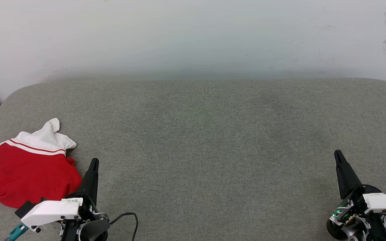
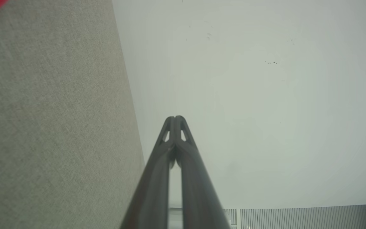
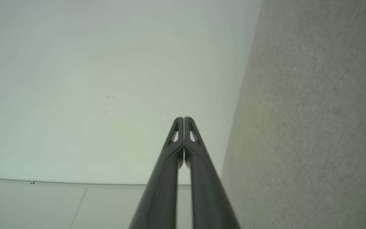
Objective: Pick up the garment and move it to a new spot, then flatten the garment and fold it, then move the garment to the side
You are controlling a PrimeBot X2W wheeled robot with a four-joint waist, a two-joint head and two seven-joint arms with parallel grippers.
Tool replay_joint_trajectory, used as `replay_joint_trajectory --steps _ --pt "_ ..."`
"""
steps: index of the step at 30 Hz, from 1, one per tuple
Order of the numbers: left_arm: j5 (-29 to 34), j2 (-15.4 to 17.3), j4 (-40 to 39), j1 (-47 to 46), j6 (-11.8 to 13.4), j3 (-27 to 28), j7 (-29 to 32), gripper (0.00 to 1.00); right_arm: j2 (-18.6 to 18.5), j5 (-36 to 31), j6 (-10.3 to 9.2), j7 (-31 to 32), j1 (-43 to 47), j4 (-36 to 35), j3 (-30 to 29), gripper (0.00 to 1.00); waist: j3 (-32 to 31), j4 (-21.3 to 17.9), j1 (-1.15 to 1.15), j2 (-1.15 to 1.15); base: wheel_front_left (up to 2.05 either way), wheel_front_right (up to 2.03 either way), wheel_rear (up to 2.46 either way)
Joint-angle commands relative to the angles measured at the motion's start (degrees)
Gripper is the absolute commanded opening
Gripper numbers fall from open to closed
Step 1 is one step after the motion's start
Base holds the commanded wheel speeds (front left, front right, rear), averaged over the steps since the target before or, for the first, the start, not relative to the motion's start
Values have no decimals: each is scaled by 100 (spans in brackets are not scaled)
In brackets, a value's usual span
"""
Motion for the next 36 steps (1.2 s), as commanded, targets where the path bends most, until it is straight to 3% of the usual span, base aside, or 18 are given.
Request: replay_joint_trajectory --steps 1,17,18,36 --pt "9 -12 4 -38 -17 12 11 0 23 -33 0 14 -70 8 -3 0 0 0 0 0 0 0 0" --pt "8 -12 4 -38 -17 10 10 0 23 -31 0 12 -70 8 -1 0 0 0 0 0 0 0 0" --pt "0 0 -2 -1 0 -3 -1 100 0 0 0 -3 0 -3 1 100 0 0 0 0 0 0 0" --pt "283 -2 -354 51 3 -511 -464 100 4 -226 0 -460 257 -408 259 100 -1 7 0 0 0 0 0"
